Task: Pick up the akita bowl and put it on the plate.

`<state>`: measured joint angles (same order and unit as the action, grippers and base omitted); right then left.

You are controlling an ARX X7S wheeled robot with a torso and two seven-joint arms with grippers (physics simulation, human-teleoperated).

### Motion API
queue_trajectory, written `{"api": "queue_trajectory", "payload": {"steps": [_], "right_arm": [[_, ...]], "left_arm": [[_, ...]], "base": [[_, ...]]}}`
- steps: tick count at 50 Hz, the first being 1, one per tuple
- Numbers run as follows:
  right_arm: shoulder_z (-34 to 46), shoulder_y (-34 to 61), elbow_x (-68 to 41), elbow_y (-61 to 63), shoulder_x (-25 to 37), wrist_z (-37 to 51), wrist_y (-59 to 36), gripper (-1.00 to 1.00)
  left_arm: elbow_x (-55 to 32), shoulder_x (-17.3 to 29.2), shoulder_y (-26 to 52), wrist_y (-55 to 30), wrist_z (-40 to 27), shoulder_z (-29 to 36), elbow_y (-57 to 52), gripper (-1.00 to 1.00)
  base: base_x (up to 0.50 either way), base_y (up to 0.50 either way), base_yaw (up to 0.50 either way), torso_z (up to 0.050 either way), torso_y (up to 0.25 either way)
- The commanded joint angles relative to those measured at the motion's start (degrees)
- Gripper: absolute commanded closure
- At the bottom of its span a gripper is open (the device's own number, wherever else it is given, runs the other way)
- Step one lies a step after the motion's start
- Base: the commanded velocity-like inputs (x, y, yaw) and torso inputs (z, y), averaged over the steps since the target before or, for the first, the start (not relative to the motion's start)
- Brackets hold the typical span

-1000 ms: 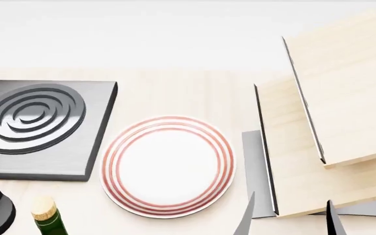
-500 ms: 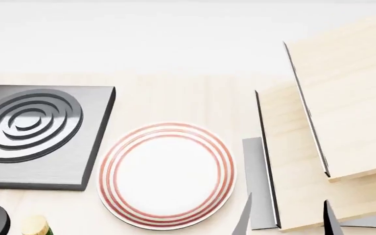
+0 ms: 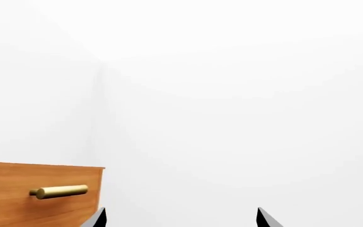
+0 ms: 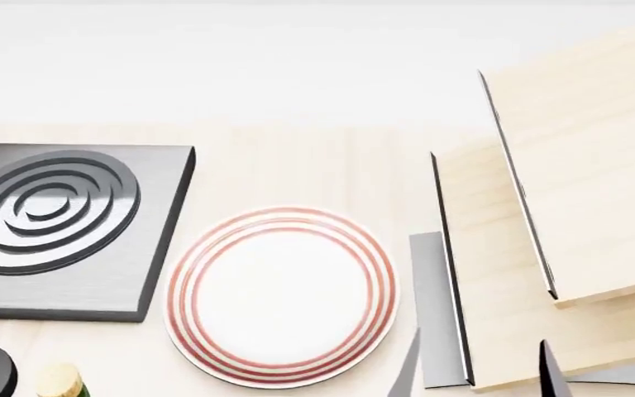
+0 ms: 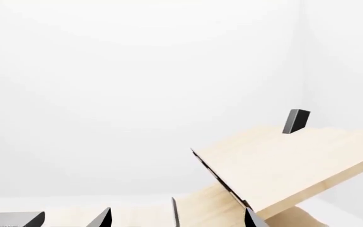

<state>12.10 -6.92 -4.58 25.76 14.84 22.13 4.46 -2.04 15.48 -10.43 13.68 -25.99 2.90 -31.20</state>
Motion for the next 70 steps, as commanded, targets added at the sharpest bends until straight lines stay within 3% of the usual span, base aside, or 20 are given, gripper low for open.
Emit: {"api": "queue_trajectory", "payload": {"steps": [1,18,35,50,65,70], "right_arm": [[0.6,0.2,0.2,0.1,0.2,0.3,-0.3,-1.0],[0.9,0.5,0.1,-0.4,0.5,0.7,-0.1,-1.0],[1.4,1.1,0.4,-2.0,0.5,1.2,0.2,-1.0],[2.1,1.4,0.7,-2.5,0.7,1.5,0.3,-1.0],[2.7,1.9,0.7,-1.8,0.9,1.7,-0.7,-1.0],[3.0,2.2,0.7,-2.2,1.0,1.7,-0.7,-1.0]], "left_arm": [[0.5,0.9,-0.4,-1.4,-0.5,-0.8,-2.2,-1.0],[0.8,2.1,-0.5,-3.1,-1.6,-2.6,-4.1,-1.0],[2.2,5.4,-0.9,-8.0,-2.8,-8.4,-7.2,-1.0],[4.9,11.0,-1.8,-18.3,-1.8,-15.3,-12.1,-1.0],[-0.3,17.9,1.3,-33.6,1.3,-27.2,-19.5,-1.0],[-6.7,21.5,2.7,-41.0,5.5,-31.1,-20.4,-1.0]], "base": [[0.0,0.0,0.0,0.0,0.0],[0.0,0.0,0.0,0.0,0.0],[0.0,0.0,0.0,0.0,0.0],[0.0,0.0,0.0,0.0,0.0],[0.0,0.0,0.0,0.0,0.0],[0.0,0.0,0.0,0.0,0.0]]}}
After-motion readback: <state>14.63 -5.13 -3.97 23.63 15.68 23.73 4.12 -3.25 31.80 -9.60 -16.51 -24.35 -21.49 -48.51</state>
